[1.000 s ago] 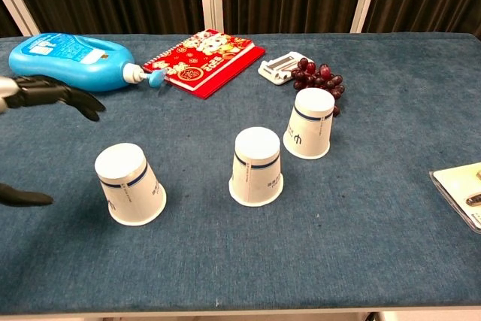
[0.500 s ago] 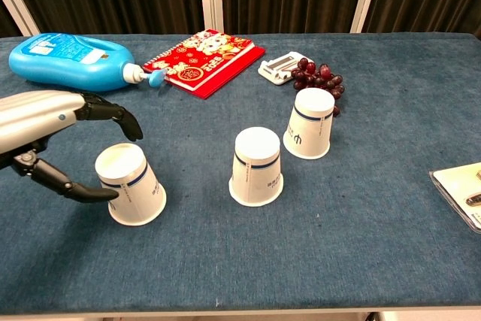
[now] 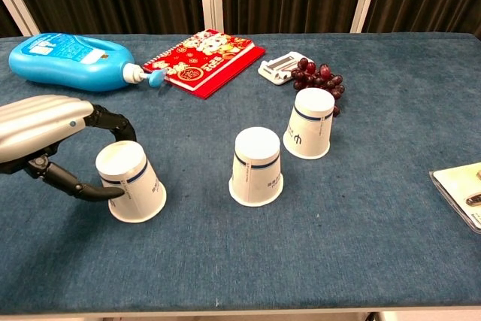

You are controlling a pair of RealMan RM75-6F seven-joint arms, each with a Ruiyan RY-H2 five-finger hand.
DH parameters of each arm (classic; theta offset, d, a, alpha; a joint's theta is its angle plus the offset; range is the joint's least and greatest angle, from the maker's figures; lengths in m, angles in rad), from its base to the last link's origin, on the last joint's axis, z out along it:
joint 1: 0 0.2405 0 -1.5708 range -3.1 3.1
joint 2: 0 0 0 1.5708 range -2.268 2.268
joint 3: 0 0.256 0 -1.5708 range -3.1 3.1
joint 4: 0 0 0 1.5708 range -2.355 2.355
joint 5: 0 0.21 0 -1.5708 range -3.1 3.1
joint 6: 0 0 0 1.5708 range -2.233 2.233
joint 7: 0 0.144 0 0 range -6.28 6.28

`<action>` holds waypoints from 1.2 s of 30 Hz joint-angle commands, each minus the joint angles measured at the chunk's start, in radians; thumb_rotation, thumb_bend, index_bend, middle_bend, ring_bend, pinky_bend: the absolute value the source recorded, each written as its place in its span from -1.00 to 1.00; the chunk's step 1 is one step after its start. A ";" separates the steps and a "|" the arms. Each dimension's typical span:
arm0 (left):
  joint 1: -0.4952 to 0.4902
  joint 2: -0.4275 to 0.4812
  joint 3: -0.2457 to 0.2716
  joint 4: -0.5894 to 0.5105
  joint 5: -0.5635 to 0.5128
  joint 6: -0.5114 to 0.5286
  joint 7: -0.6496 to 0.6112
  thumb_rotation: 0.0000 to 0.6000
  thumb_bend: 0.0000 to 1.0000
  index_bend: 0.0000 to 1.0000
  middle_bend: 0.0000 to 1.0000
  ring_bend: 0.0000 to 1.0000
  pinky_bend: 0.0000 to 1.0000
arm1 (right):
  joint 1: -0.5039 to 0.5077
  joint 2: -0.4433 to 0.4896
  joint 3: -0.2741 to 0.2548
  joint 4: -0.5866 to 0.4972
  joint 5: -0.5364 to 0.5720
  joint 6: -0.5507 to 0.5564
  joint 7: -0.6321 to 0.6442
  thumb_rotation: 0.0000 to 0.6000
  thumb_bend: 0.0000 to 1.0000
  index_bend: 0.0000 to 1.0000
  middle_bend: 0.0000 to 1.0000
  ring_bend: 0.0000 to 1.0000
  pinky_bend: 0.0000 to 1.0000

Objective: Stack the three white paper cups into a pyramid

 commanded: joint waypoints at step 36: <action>-0.178 -0.141 -0.090 0.036 -0.113 -0.103 0.103 0.33 -0.71 -0.39 -0.21 -0.52 -0.53 | -0.002 0.004 -0.002 -0.009 0.007 -0.023 -0.007 1.00 -0.38 -1.00 -0.80 -1.00 -0.86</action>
